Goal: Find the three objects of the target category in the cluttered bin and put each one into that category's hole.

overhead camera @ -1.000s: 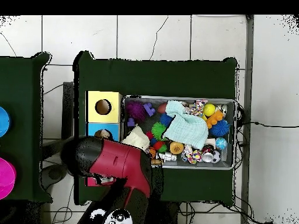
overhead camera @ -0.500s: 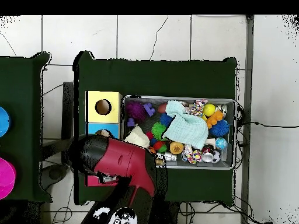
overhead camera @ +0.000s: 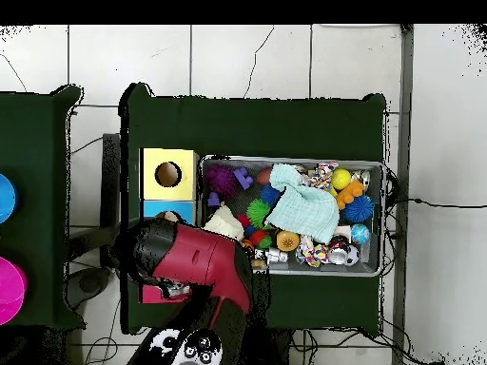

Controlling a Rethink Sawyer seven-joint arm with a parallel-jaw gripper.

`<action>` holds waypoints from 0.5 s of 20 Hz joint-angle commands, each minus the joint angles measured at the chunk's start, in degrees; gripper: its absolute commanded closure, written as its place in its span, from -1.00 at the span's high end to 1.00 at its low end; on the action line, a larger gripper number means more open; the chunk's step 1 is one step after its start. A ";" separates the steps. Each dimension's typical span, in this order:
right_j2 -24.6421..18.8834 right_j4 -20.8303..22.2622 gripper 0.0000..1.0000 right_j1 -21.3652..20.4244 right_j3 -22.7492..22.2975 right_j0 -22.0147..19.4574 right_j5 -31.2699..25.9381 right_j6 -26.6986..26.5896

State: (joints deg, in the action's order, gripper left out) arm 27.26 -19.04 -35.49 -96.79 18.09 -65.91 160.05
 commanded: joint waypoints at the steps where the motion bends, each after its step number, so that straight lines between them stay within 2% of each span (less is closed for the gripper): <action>1: -6.18 -2.50 1.00 4.16 1.20 -0.49 5.10 9.65; 10: -6.67 -5.63 1.00 8.92 2.38 1.62 10.67 13.43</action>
State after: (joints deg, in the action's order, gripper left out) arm 27.16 -20.96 -31.35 -96.73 18.87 -62.12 160.05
